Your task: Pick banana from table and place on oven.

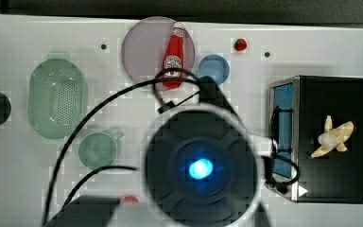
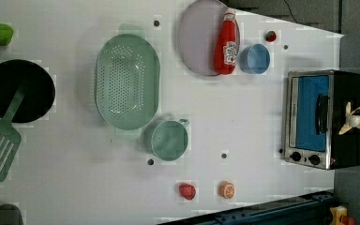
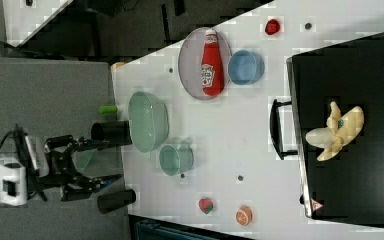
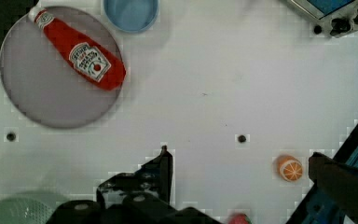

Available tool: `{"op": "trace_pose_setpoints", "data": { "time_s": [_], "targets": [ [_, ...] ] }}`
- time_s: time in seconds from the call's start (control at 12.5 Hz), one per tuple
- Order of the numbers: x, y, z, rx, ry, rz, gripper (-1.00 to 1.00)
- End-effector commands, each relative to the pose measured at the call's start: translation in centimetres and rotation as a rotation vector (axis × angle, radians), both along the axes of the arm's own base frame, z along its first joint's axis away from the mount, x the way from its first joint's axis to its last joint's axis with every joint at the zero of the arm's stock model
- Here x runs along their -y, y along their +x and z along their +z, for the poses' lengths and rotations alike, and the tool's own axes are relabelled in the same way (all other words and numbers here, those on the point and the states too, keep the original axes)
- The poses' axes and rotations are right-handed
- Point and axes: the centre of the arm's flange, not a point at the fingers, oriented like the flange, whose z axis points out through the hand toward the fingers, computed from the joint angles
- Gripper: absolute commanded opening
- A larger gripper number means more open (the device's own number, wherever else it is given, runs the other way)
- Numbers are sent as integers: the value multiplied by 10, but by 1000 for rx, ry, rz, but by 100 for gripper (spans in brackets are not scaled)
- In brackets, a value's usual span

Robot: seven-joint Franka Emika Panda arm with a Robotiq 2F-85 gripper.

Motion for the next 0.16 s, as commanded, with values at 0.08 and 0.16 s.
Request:
{"op": "trace_pose_setpoints", "data": {
  "time_s": [0.08,0.16],
  "targets": [
    [7,1,7,23,-4,-55,100],
    [7,1,7,23,-4,-55,100]
  ]
}}
